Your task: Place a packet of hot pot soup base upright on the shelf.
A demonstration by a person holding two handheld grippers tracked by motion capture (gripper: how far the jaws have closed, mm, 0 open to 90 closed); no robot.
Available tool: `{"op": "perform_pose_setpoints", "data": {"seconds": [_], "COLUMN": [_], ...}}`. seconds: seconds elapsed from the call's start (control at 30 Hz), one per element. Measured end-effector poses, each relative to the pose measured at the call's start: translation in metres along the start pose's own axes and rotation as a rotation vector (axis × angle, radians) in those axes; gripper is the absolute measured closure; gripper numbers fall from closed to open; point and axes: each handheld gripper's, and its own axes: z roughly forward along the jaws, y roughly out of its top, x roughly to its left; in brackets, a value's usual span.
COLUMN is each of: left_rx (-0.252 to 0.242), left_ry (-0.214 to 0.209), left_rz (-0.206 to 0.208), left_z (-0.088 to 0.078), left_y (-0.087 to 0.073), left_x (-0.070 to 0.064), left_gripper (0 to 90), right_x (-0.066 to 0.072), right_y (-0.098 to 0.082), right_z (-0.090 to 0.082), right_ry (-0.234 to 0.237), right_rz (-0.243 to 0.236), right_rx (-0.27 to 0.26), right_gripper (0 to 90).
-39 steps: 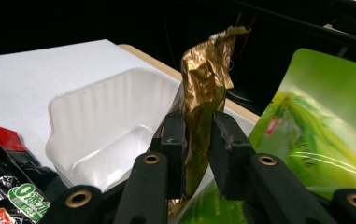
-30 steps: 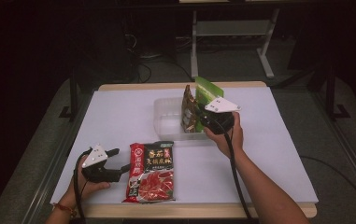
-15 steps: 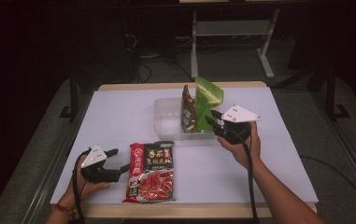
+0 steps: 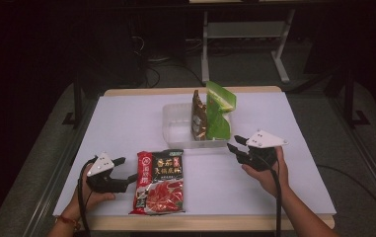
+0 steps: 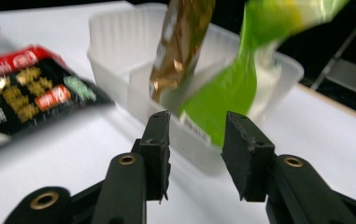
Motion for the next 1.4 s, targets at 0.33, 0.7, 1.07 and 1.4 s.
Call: {"op": "perform_pose_setpoints", "data": {"seconds": [0.33,0.7,1.07,1.4], "left_rx": [0.013,0.048,0.115,0.15], "left_ry": [-0.061,-0.113,-0.144,-0.157], "left_rz": [-0.035,-0.074,-0.157,-0.253], "left_z": [0.001,0.007,0.021,0.04], "left_y": [0.002,0.005,0.005,0.01], "left_x": [0.0,-0.006,-0.008,-0.004], "left_gripper": [18.1,17.4,15.0,13.7], "right_x": [0.002,0.009,0.015,0.012], "right_y": [-0.016,-0.019,-0.019,-0.022], "right_z": [0.014,0.027,0.032,0.032], "right_ry": [0.071,0.122,0.163,0.167], "right_rz": [0.05,0.058,0.057,0.073], "right_rx": [0.074,0.122,0.134,0.146], "right_gripper": [47.6,42.0,41.0,40.8]}}
